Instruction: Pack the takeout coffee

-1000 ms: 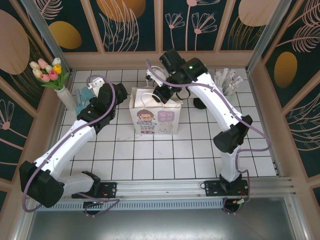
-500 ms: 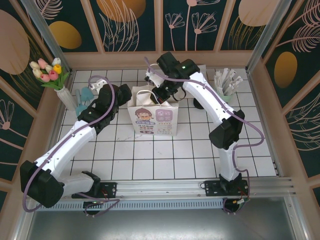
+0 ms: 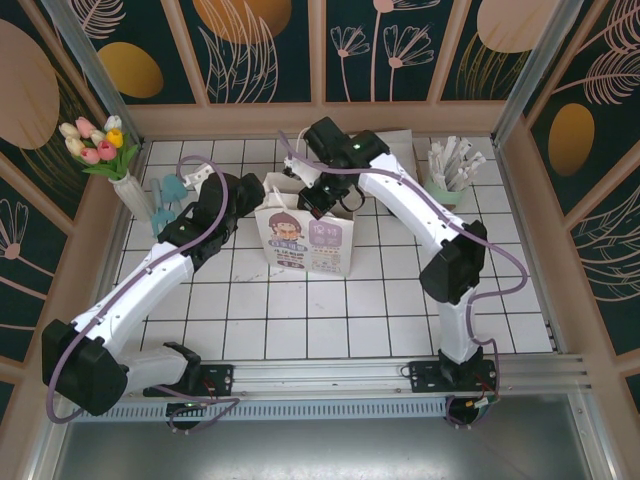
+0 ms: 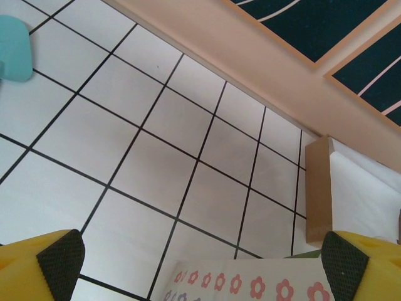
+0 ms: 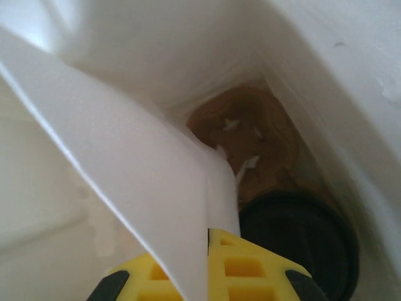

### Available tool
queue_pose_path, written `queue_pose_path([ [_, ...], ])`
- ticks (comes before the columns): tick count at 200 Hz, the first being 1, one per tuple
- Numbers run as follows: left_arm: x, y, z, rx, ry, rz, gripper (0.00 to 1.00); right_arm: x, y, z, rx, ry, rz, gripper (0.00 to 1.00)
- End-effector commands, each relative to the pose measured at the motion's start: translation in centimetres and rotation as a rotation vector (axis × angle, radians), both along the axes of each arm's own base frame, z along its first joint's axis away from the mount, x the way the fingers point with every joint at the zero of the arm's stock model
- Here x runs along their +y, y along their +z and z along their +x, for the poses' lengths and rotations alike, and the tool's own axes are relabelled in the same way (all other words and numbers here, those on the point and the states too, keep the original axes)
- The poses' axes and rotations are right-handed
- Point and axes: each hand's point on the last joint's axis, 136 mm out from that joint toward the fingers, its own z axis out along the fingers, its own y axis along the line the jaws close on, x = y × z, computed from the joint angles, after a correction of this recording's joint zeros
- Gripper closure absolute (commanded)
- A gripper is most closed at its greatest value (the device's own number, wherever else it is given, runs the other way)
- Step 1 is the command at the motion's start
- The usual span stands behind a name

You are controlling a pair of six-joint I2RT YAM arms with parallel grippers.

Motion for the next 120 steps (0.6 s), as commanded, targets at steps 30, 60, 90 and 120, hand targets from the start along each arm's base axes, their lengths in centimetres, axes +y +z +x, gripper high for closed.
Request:
queue_pose_path([
  [30,1.3,-0.5,-1.2,0.044,0.05,0.019,0.01,0.1,-1.8,2.0,-0.049,-0.002,-0.062,0.85],
  [60,2.5,0.6,-1.3,0.008,0.091,0.06,0.02,0.3,0.9,2.3,-0.127,0.019,-0.012,0.76],
  [90,2.6,0.2,-1.1,0.011,0.094,0.081,0.02,0.3,3.8,2.2,-0.2,0.036,0.038,0.56],
  [120,2.5,-0.6,-0.9,0.031,0.091,0.097,0.02,-0.5,5.4,2.2,-0.281,0.043,0.046,0.45],
])
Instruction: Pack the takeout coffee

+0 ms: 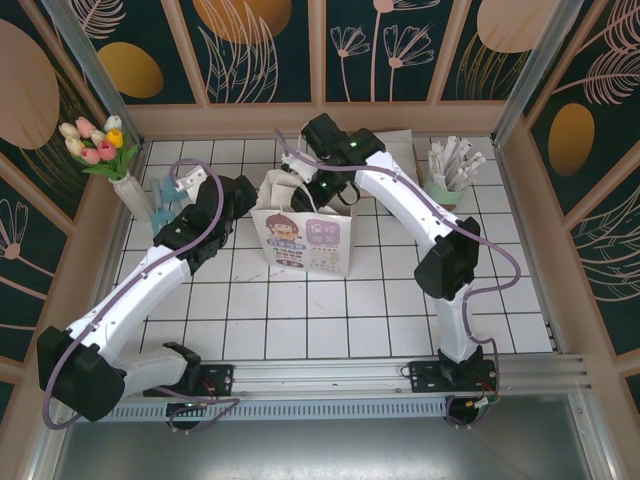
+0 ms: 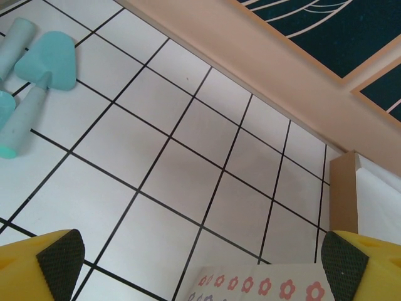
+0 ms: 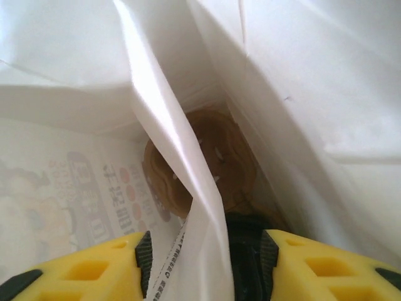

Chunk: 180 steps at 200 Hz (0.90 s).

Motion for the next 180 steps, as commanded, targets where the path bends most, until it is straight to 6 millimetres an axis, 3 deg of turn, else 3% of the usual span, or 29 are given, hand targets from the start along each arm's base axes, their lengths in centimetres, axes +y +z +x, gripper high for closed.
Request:
queue_pose_path([
  [1,0.5,-0.9,0.1,0.027,0.011,0.054,0.02,-0.8,4.9,-0.3,-0.147,0.014,0.056,0.45],
  [77,0.0,-2.5,-0.3,0.058,0.001,0.014,0.02,-2.5,11.2,0.1,-0.407,-0.016,0.147,0.31],
  [86,0.2,-3.7,-0.7,0.081,0.005,0.022,0.01,-2.7,11.9,0.5,-0.445,-0.049,0.168,0.3],
  [99,0.3,-3.9,-0.8,0.085,0.006,0.019,0.02,-3.2,13.0,0.8,-0.489,-0.102,0.206,0.2],
  [102,0.3,-4.0,-0.9,0.086,0.007,0.018,0.01,-3.3,13.3,0.8,-0.494,-0.112,0.216,0.05],
  [105,0.3,-3.9,-0.9,0.086,0.007,0.016,0.02,-3.4,13.6,0.8,-0.497,-0.122,0.226,0.02],
  [146,0.4,-4.4,-1.4,0.095,0.012,0.001,0.01,-4.7,16.3,-0.4,-0.469,-0.273,0.376,0.01],
  [180,-0.2,-5.2,-1.6,0.118,-0.011,-0.034,0.01,-9.3,19.0,-0.3,-0.58,-0.543,0.524,0.01],
])
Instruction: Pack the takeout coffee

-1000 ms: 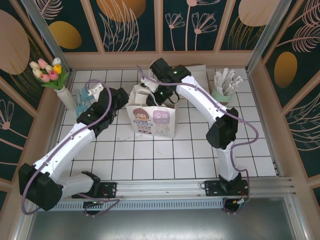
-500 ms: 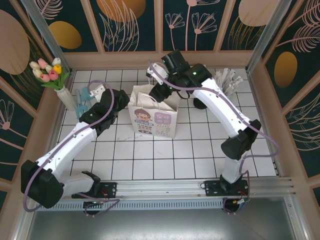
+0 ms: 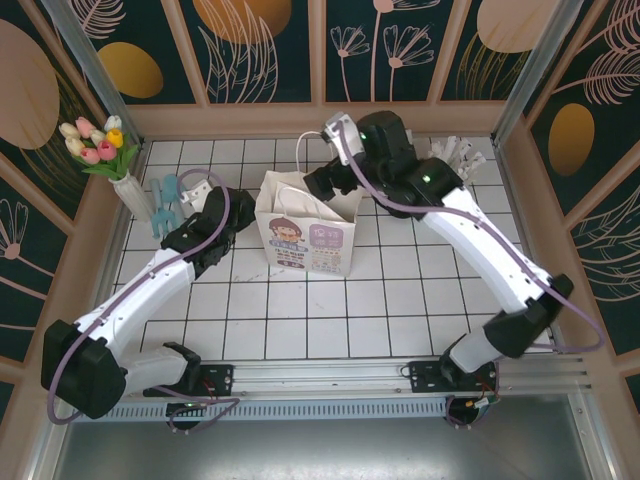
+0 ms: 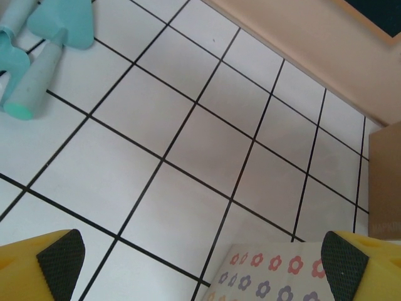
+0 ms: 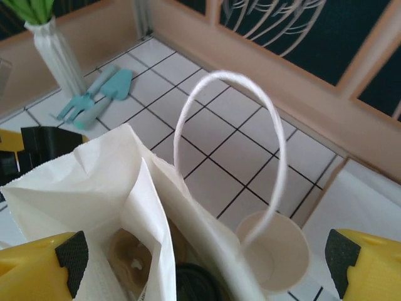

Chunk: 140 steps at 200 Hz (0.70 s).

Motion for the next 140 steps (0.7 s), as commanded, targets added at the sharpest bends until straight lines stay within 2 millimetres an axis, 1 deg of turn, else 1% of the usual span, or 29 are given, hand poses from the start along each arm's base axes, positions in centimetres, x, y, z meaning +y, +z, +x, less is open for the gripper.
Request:
queue_pose_path([
  [1,-0.3,-0.7,-0.5,0.019,-0.007,-0.039,0.01,-3.3,5.1,0.6,-0.117,-0.22,0.235,0.01],
  [9,-0.4,-0.9,-0.6,0.024,-0.009,-0.041,0.01,-4.6,5.8,0.4,-0.139,-0.277,0.294,0.01],
  [29,-0.1,-0.9,-0.8,0.023,0.002,-0.038,0.02,-7.3,7.4,-0.8,-0.211,-0.338,0.409,0.01],
  [38,0.0,-1.0,-0.9,0.022,0.003,-0.038,0.02,-8.9,7.3,-1.0,-0.254,-0.389,0.429,0.01],
  [50,-0.1,-1.1,-1.0,0.024,-0.001,-0.045,0.02,-11.9,6.9,-0.9,-0.306,-0.511,0.451,0.01],
  [57,-0.3,-1.2,-1.0,0.028,-0.01,-0.05,0.01,-13.7,6.2,-0.6,-0.323,-0.591,0.454,0.01],
  [72,-1.0,-1.3,-0.8,0.026,-0.044,-0.063,0.02,-18.5,3.7,0.3,-0.319,-0.787,0.459,0.01],
  [75,-1.1,-1.3,-0.8,0.027,-0.049,-0.064,0.02,-19.3,3.0,0.5,-0.313,-0.819,0.458,0.01],
  [77,-1.1,-1.3,-0.7,0.027,-0.051,-0.066,0.02,-19.5,2.5,0.5,-0.304,-0.826,0.461,0.01],
  [79,-1.2,-1.3,-0.7,0.027,-0.052,-0.067,0.02,-20.6,2.1,0.8,-0.304,-0.862,0.46,0.01],
  [88,-1.4,-1.2,-0.6,0.027,-0.064,-0.07,0.02,-23.5,0.1,1.2,-0.282,-0.961,0.479,0.01],
  [94,-1.5,-1.2,-0.6,0.027,-0.068,-0.072,0.01,-25.2,-1.4,1.3,-0.266,-1.017,0.494,0.01],
  [103,-1.4,-1.2,-0.7,0.025,-0.066,-0.073,0.01,-27.1,-3.0,1.2,-0.253,-1.073,0.529,0.01],
  [116,-1.3,-1.2,-1.1,0.022,-0.061,-0.085,0.01,-28.8,-4.5,0.7,-0.245,-1.11,0.591,0.01],
  [130,-1.5,-1.3,-1.5,0.023,-0.069,-0.113,0.01,-28.9,-5.2,0.6,-0.25,-1.059,0.632,0.02],
  [140,-1.9,-1.6,-1.8,0.03,-0.084,-0.149,0.02,-28.8,-6.0,0.7,-0.228,-1.03,0.625,0.02],
])
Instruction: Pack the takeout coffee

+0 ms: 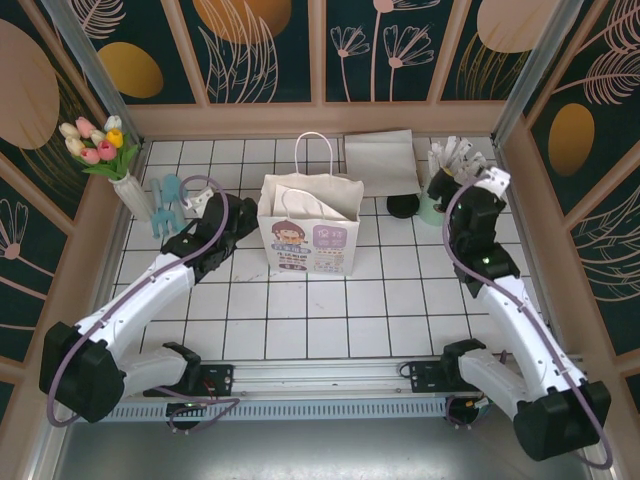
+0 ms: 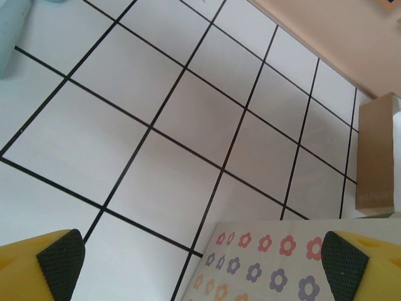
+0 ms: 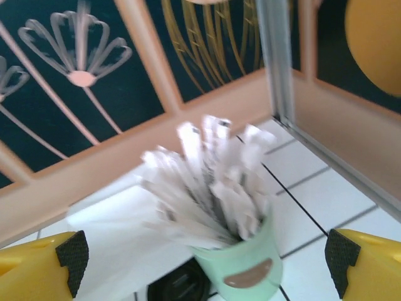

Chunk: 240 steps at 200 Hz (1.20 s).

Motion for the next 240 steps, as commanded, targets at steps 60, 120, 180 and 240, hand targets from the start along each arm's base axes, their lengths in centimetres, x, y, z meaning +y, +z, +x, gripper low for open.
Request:
queue_pose_path([
  [60,-3.2,-0.2,-1.4,0.036,-0.094,-0.214,0.02,2.3,-0.3,0.5,-0.075,0.28,-0.083,0.01],
  [120,8.7,5.7,-4.0,-0.258,0.251,0.214,0.02,3.7,-8.0,-0.6,-0.032,0.377,-0.09,0.01],
  [180,14.4,4.6,-4.1,-0.391,0.443,0.55,0.02,1.4,-13.7,1.1,0.106,0.288,-0.112,0.01],
  [240,14.8,-1.4,0.6,-0.342,0.251,0.671,0.01,2.5,-15.6,3.9,0.117,0.427,-0.233,0.01],
])
